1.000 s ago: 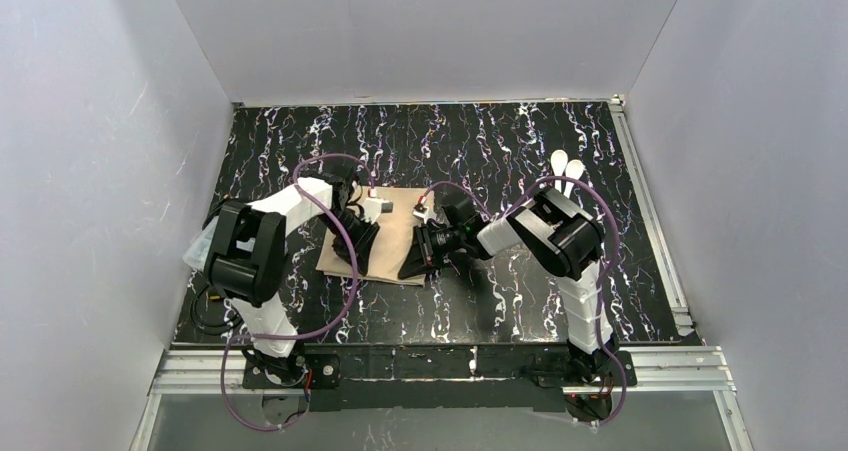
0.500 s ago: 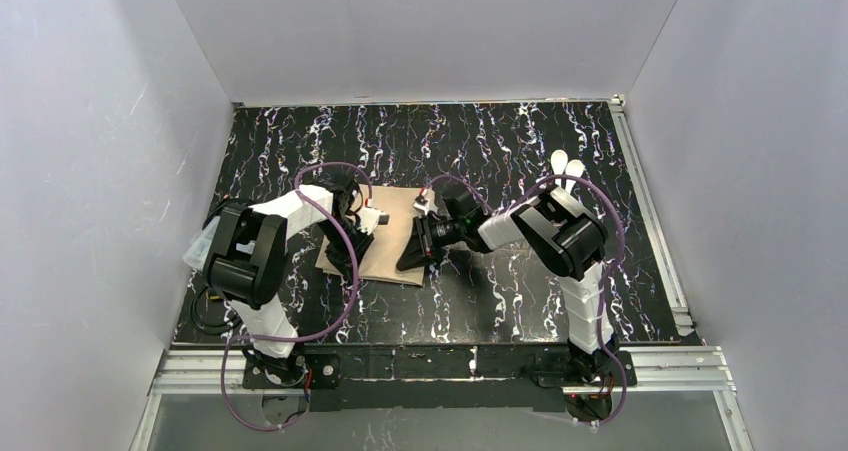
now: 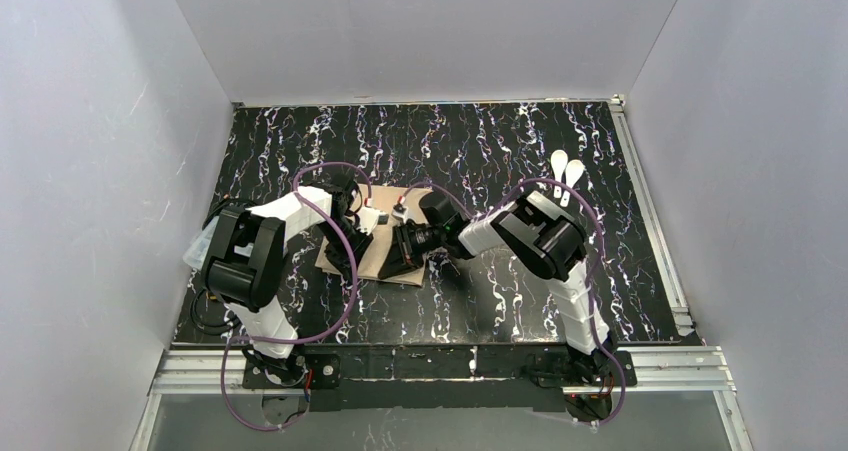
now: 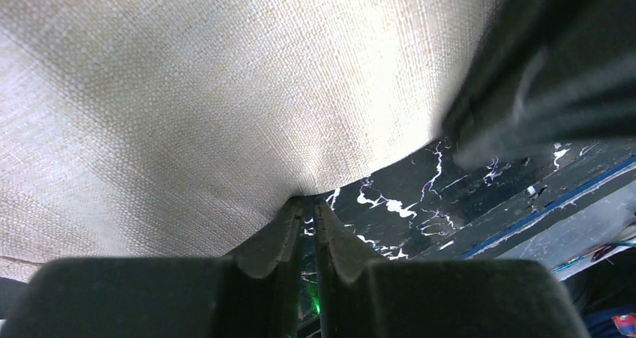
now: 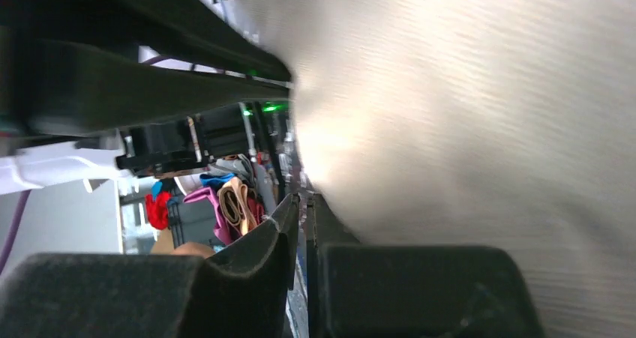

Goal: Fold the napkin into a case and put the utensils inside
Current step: Smooth out the square-folded napkin at the center of the board, then pick up the top corner of the square folded napkin from the center of the board, then fold the top corner of the square-folded napkin at the center of the board.

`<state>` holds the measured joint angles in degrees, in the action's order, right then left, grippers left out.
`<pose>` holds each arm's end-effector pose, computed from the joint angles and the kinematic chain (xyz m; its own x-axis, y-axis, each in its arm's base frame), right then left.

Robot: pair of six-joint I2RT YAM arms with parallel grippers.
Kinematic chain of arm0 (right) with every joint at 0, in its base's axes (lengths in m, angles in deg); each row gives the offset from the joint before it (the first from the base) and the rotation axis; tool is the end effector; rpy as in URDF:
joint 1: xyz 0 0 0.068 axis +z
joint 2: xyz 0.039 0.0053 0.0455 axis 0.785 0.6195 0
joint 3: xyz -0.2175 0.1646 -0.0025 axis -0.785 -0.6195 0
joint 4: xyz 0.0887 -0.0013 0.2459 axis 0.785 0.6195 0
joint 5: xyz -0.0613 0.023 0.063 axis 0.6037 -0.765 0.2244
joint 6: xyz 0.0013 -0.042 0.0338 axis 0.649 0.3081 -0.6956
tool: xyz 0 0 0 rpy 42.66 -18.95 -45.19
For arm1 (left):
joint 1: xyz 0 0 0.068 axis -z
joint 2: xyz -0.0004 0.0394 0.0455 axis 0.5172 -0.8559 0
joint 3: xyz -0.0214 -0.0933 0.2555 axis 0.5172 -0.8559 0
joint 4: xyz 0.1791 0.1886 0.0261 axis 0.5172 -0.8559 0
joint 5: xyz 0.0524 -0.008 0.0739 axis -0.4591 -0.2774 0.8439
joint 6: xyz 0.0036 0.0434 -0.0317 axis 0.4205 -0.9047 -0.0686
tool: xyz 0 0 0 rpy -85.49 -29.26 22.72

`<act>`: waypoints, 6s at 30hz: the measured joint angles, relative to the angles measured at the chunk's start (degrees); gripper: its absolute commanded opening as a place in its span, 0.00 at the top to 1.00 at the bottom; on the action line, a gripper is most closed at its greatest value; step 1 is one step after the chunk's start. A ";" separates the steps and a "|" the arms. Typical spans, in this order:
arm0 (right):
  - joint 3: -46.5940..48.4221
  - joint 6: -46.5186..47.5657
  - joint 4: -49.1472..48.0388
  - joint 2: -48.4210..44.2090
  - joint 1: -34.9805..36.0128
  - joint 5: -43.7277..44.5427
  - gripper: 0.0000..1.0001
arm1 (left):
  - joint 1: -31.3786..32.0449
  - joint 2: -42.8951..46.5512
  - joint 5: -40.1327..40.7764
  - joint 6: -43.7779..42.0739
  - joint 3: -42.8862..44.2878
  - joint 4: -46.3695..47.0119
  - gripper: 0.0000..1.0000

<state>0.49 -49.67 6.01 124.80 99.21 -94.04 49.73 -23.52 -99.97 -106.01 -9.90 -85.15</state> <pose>0.2681 0.3327 0.1022 -0.9587 -0.2292 -0.1684 -0.2264 0.2567 0.9396 0.2735 -0.1031 0.1503 -0.7900 0.5919 -0.1601 0.6122 0.7470 -0.2592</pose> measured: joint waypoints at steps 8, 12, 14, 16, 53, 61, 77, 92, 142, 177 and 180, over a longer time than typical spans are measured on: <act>-1.97 -1.64 -0.76 1.84 -0.63 0.39 0.77 | 0.00 0.24 1.09 -0.37 -0.04 0.48 0.94; -1.88 -0.09 3.98 -1.05 -0.96 1.70 0.69 | 0.00 0.24 1.16 -0.46 -0.02 0.48 0.94; -1.88 -0.04 4.59 -3.15 -1.66 1.66 0.66 | 0.00 0.35 1.36 -0.61 -0.02 0.52 0.94; -1.57 0.92 6.51 -6.01 -3.26 1.57 0.63 | 0.00 0.55 1.73 -0.81 -0.02 0.63 0.94; -2.78 19.21 21.70 -7.21 -21.55 6.21 0.67 | -0.81 1.25 -1.95 -3.19 14.73 -7.76 0.55; -2.82 18.53 21.84 -8.31 -21.40 7.21 0.62 | -7.19 -1.73 -4.85 0.61 32.04 -10.23 0.58; -0.55 17.51 25.16 -14.75 -11.69 13.79 0.61 | -9.46 -27.67 -9.77 5.62 49.11 -7.50 0.69; -0.68 11.47 15.91 -5.97 -7.91 11.50 0.68 | -7.91 -36.59 -12.55 7.21 58.95 -2.99 0.56; -2.84 10.08 9.09 -3.89 -8.02 7.21 0.73 | -6.36 -30.80 -10.60 3.89 50.93 3.72 1.00; -10.08 15.50 30.51 -30.36 -21.27 14.34 0.55 | 2.82 0.42 -21.68 14.67 16.55 5.64 1.00; -10.78 16.00 34.53 -30.36 -21.64 16.85 0.59 | 4.76 0.46 -21.46 14.82 14.95 6.10 1.00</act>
<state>-10.28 -33.68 40.54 94.44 77.57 -77.19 54.50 -23.06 -121.43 -91.19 5.05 -79.05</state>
